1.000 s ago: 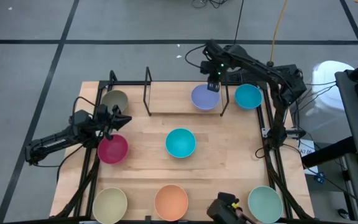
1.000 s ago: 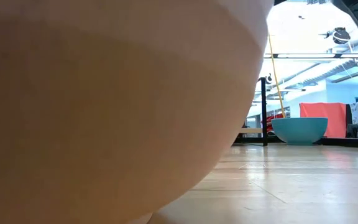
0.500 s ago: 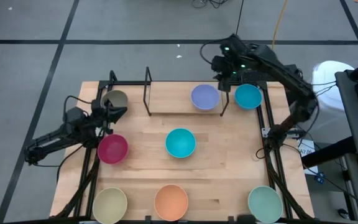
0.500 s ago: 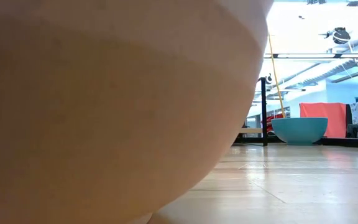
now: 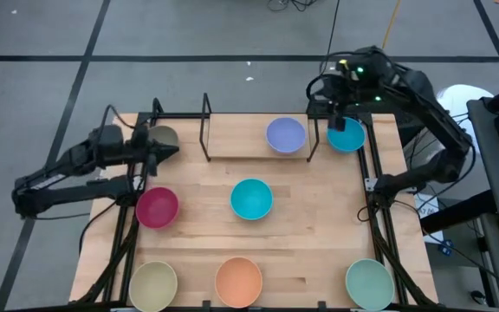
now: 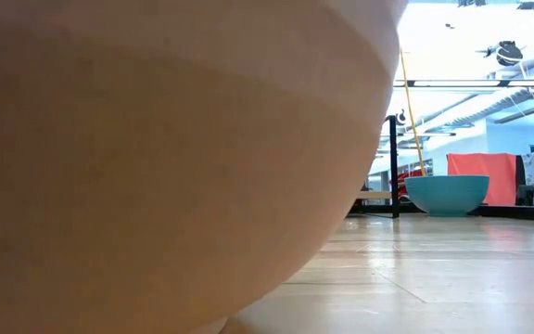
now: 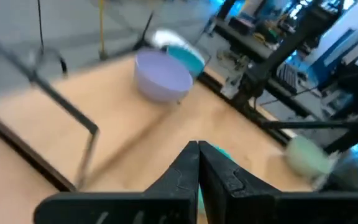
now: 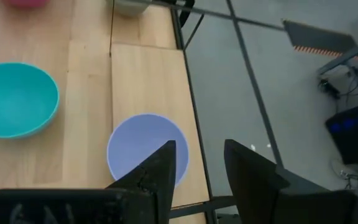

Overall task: Place and stack bowls onto a shelf
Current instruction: Put the left blue bowl on the shelf

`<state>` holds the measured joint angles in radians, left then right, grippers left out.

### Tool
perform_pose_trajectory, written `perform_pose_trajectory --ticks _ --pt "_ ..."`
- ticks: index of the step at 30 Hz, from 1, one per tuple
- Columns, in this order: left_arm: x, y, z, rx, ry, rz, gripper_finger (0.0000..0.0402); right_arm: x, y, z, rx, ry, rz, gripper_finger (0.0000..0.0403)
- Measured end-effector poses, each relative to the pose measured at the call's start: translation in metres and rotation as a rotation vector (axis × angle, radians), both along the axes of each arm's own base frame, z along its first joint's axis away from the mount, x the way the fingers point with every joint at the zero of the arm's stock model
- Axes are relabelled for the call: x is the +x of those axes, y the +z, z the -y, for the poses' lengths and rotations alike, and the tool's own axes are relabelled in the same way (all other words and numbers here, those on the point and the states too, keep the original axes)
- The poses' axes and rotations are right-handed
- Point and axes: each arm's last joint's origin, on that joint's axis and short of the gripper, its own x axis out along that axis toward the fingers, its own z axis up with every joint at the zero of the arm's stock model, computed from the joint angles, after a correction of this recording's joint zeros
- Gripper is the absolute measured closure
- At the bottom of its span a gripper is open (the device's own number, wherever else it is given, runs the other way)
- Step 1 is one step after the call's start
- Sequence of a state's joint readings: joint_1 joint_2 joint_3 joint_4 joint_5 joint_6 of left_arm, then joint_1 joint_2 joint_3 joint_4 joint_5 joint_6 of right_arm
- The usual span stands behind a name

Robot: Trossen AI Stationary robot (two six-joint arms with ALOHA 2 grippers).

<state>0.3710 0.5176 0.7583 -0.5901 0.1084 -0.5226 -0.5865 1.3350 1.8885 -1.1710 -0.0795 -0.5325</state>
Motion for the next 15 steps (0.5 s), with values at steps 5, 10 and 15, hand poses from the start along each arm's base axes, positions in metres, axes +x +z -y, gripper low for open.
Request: perform_pose_trajectory --ticks 5,10,15 --pt "0.022 -0.007 -0.005 -0.198 -0.049 -0.122 0.0368 -0.012 0.009 -0.008 -0.014 -0.015 0.049 0.0275" --pt "0.044 -0.019 -0.011 -0.335 -0.112 -0.194 0.0322 -0.02 0.016 -0.013 -0.054 -0.012 0.096 0.0275" --pt "0.065 -0.026 -0.012 -0.387 -0.154 -0.208 0.0288 -0.031 0.023 -0.02 -0.087 -0.003 0.123 0.0275"
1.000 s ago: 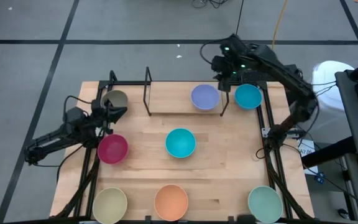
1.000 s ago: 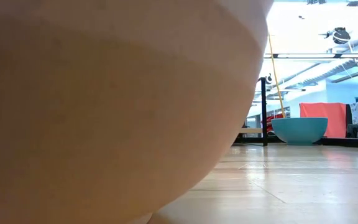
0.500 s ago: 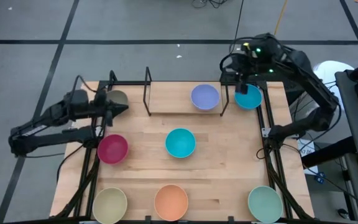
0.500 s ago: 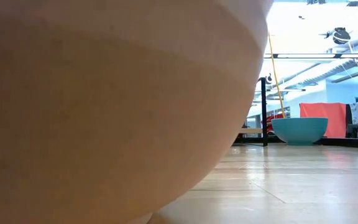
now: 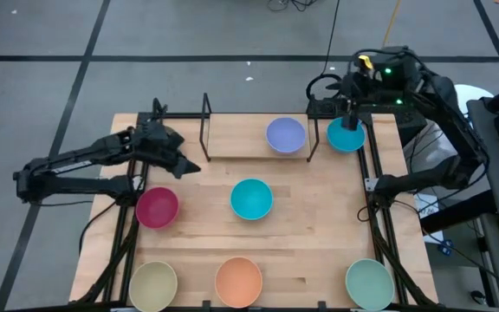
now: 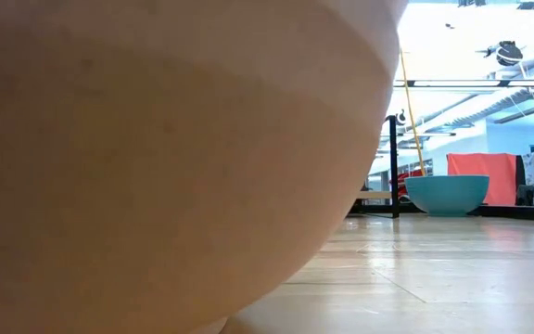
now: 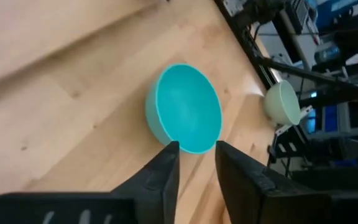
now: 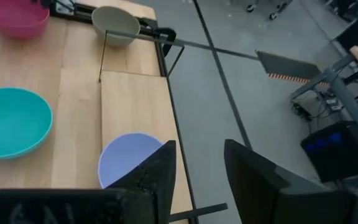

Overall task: Place and stack bowls onto a shelf
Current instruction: Put the left blue bowl on the shelf

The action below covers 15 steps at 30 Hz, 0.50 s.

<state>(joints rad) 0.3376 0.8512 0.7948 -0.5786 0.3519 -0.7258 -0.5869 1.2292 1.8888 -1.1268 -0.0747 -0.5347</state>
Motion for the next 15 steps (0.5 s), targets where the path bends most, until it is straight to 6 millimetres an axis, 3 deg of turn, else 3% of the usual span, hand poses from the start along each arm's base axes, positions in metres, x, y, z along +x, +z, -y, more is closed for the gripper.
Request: perform_pose_trajectory --ticks 6,15 --pt "0.021 -0.013 0.015 0.087 -0.193 -0.052 0.0277 -0.018 0.008 -0.012 -0.01 -0.011 0.05 0.0275" --pt "0.054 -0.028 0.059 0.433 -0.56 0.007 0.0277 -0.044 0.018 -0.03 -0.035 -0.017 0.126 0.0275"
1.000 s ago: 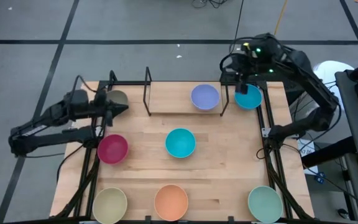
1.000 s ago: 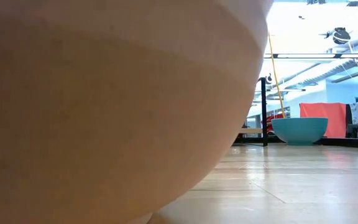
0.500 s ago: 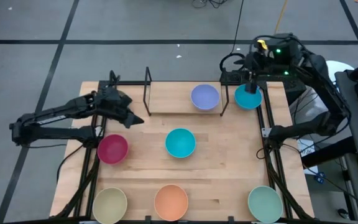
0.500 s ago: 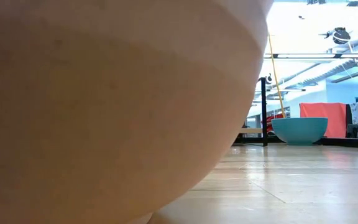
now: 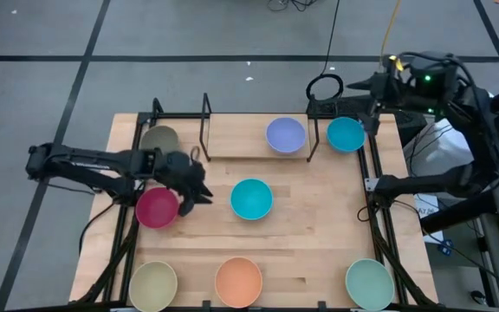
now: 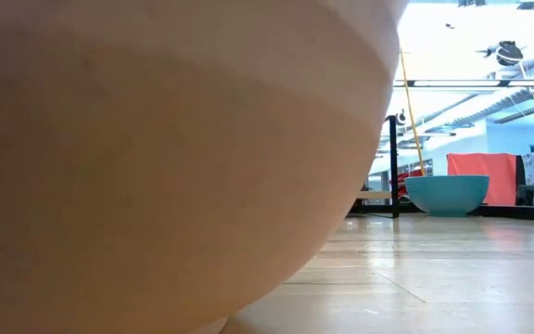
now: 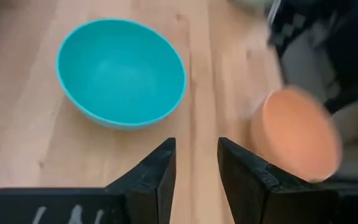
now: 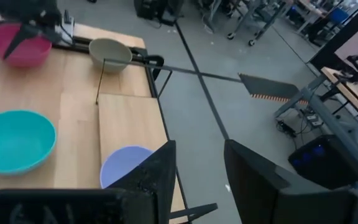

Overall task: Place and stack bowls onto a shelf
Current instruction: Put the left blue bowl on the shelf

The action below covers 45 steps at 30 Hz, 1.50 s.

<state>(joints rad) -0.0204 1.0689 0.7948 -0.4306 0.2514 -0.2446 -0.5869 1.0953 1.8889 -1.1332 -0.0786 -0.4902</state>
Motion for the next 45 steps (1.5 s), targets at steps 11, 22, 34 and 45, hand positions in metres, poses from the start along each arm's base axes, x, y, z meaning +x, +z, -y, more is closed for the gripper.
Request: perform_pose_trajectory --ticks 11,22,34,45 --pt "0.031 -0.027 0.029 0.344 -0.164 0.041 0.0277 -0.013 0.004 -0.009 0.022 -0.02 0.057 0.0275" --pt "0.069 -0.033 0.04 0.54 -0.323 -0.042 0.0277 -0.02 0.006 -0.013 -0.014 -0.007 0.058 0.0275" --pt "0.098 -0.052 0.052 0.669 -0.524 -0.098 0.0277 -0.021 0.006 -0.014 -0.03 0.0 0.054 0.0275" --pt "0.11 -0.079 0.052 0.764 -0.573 -0.163 0.0277 -0.022 0.006 -0.014 -0.031 0.0 0.053 0.0275"
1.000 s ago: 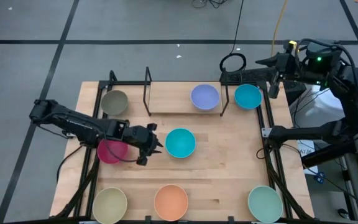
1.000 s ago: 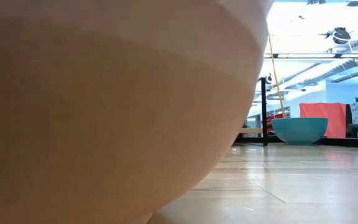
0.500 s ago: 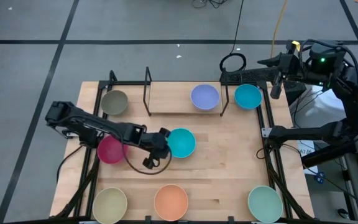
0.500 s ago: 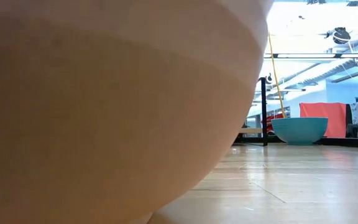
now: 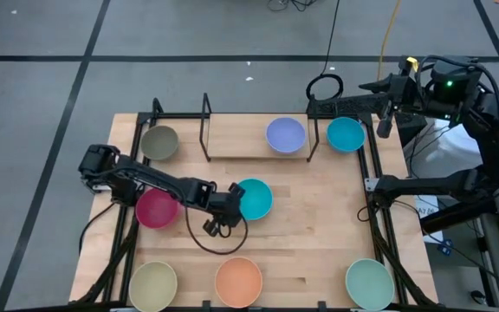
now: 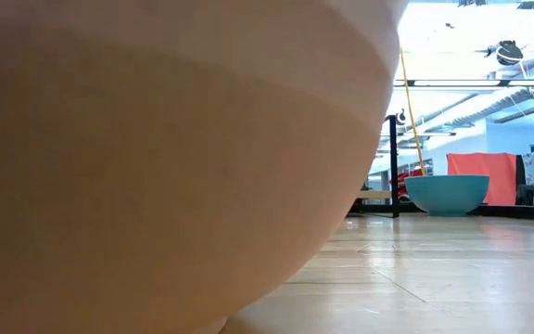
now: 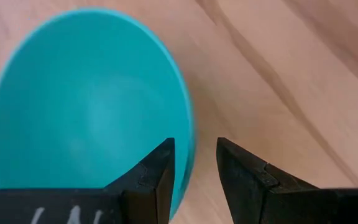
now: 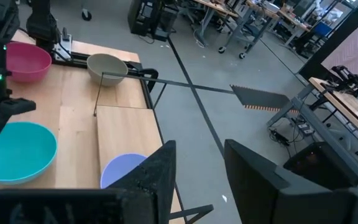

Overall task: Place and stack bowls onto a shelf
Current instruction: Put the left blue bowl on the shelf

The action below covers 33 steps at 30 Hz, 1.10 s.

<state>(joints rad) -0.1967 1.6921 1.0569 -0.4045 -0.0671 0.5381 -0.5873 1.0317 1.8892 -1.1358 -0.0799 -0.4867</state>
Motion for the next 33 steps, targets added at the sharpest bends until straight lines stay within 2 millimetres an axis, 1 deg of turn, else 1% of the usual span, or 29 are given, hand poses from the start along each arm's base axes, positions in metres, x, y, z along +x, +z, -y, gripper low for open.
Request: perform_pose_trajectory --ticks 6,8,11,15,20,23,25,27,29,33 --pt "0.004 -0.012 -0.001 0.043 0.011 -0.021 0.0278 0.0 -0.001 0.0 0.003 0.0 -0.005 0.0275" --pt "0.006 -0.015 -0.002 0.041 0.02 -0.02 0.0285 -0.001 -0.001 0.0 0.007 0.0 -0.008 0.0275" --pt "0.008 -0.023 -0.004 0.012 0.08 -0.043 0.0316 -0.001 -0.002 -0.001 0.011 -0.001 -0.013 0.0275" --pt "0.009 -0.023 -0.008 -0.025 0.158 -0.041 0.0383 -0.001 -0.002 -0.001 0.014 -0.001 -0.016 0.0275" --pt "0.013 -0.015 -0.02 -0.174 0.377 0.004 0.0391 -0.001 -0.002 -0.001 0.014 -0.001 -0.016 0.0275" --pt "0.011 -0.006 -0.028 -0.266 0.512 0.028 0.0393 -0.001 -0.002 -0.001 0.014 -0.001 -0.016 0.0275" --pt "0.011 0.007 -0.033 -0.299 0.562 0.052 0.0393 -0.001 -0.002 -0.001 0.013 -0.001 -0.016 0.0275" --pt "0.01 0.025 -0.036 -0.313 0.575 0.087 0.0393 -0.001 -0.002 -0.001 0.013 -0.001 -0.015 0.0275" --pt "0.013 0.047 -0.039 -0.315 0.582 0.147 0.0393 -0.001 -0.002 0.0 0.013 -0.001 -0.016 0.0275" --pt "0.015 0.084 -0.052 -0.253 0.653 0.185 0.0393 0.0 -0.002 0.0 0.015 -0.001 -0.018 0.0275"
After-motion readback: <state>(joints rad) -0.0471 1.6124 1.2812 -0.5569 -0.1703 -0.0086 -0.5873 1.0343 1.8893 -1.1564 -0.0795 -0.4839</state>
